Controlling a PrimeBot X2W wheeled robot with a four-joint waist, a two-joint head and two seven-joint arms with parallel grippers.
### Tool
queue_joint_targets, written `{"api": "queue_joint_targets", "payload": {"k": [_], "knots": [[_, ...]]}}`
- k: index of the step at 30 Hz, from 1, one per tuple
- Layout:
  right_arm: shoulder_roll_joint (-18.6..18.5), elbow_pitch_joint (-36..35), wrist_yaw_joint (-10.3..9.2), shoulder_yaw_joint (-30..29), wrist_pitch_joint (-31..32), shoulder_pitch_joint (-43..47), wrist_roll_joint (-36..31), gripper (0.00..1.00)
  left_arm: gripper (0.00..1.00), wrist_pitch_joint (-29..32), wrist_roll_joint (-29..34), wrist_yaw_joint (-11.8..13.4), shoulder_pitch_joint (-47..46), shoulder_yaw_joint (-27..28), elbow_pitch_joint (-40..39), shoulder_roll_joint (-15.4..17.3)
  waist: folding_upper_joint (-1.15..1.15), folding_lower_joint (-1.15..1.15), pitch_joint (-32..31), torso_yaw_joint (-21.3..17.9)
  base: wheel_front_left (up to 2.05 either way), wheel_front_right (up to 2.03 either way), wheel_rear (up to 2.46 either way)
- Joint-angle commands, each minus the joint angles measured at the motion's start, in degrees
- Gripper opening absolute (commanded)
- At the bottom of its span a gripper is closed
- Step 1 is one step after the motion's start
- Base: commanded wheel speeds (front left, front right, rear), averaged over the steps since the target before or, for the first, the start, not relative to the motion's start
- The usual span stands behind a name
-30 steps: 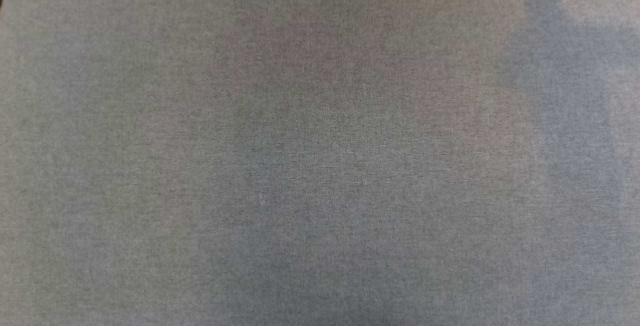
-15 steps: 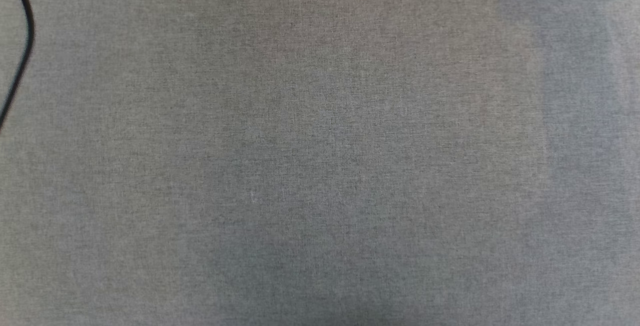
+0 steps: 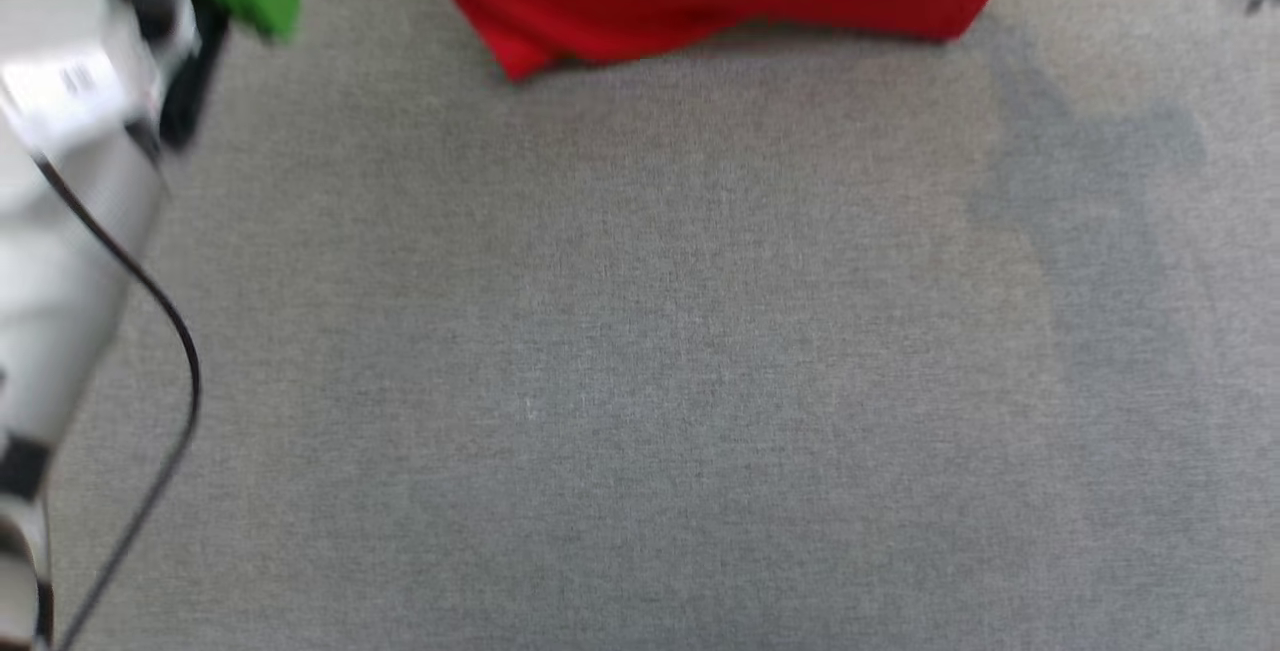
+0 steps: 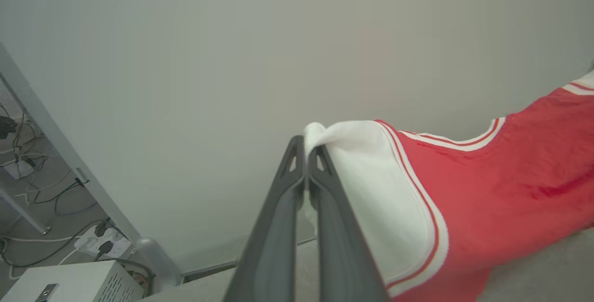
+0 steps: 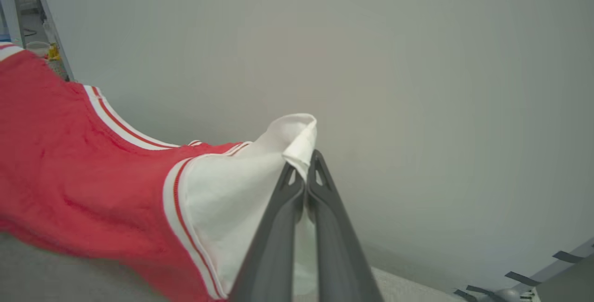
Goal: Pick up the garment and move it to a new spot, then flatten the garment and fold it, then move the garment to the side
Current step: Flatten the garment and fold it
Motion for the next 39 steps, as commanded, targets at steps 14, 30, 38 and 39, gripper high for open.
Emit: {"api": "queue_joint_targets", "payload": {"k": [14, 30, 38, 39], "knots": [[-7.31, -11.96, -0.04, 0.08, -2.06, 36.90, 6.19, 0.00, 0.00, -0.33, -5.59, 11.84, 48.33, 5.62, -24.26, 6.56, 0.00, 0.00, -15.91, 0.80, 0.00, 0.00, 0.00], [-4.51, -14.77, -0.04, -16.82, -1.59, 73.94, 5.72, 0.00, 0.00, -0.33, -4.29, 16.27, 74.09, 11.92, -23.74, 2.19, 0.00, 0.00, -21.65, 1.77, 0.00, 0.00, 0.00], [-3.08, -19.25, -0.04, -23.51, 2.62, 80.57, 3.17, 0.00, 0.00, -0.34, -1.29, 14.68, 76.04, 14.56, -23.97, 0.08, 0.00, 0.00, -21.32, 1.94, 0.00, 0.00, 0.00], [-2.77, -19.87, -0.04, -24.19, 3.28, 80.61, 2.68, 0.13, 0.00, -0.34, -0.84, 14.59, 75.98, 14.80, -24.17, -0.25, 0.00, 0.00, -21.12, 1.90, 0.00, 0.00, 0.00]]}}
